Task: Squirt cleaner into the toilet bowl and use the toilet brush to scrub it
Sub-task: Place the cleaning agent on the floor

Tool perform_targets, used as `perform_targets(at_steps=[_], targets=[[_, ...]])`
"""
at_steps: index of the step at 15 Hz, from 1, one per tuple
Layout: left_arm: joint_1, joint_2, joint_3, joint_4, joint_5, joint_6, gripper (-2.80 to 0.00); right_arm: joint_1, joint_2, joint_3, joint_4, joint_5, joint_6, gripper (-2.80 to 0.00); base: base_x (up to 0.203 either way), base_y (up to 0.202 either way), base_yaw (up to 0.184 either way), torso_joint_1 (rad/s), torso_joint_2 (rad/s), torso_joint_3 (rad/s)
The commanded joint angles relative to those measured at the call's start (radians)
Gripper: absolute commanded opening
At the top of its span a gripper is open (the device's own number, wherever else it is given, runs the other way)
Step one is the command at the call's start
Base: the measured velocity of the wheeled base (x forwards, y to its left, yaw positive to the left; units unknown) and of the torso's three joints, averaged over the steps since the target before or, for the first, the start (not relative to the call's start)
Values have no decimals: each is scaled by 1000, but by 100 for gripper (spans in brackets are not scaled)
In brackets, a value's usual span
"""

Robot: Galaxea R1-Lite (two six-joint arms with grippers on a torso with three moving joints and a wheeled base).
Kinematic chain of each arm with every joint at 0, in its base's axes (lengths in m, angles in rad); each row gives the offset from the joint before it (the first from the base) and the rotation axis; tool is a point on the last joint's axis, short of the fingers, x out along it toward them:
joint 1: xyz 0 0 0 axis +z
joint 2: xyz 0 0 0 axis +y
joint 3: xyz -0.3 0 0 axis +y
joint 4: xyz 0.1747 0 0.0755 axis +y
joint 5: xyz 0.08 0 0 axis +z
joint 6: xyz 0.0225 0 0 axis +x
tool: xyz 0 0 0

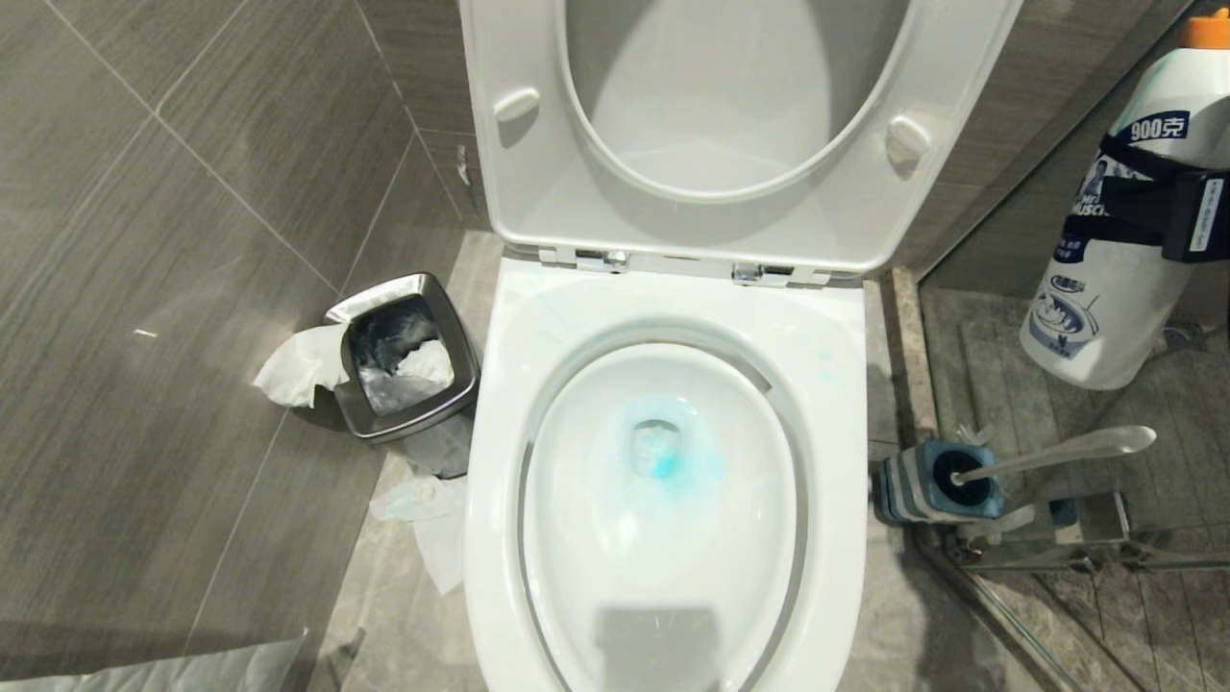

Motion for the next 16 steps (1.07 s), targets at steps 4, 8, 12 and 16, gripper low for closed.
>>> perform_targets(at_steps=[4, 8, 12, 16], targets=[[0, 1, 2, -3, 0, 1, -280, -3, 94, 8, -145, 9, -30, -280, 0, 0, 0, 2, 2, -195], [0, 1, 2, -2, 0, 5, -280, 0, 187, 52, -278, 4, -38, -280, 0, 0, 0, 5, 1, -197], [0, 1, 5, -9, -1, 5, -280, 10, 280, 102, -488, 0, -38, -280, 0, 0, 0, 3, 3, -193], [0, 1, 3, -9, -1, 6, -280, 30, 349, 81, -560, 0, -38, -280, 0, 0, 0, 4, 2, -200]])
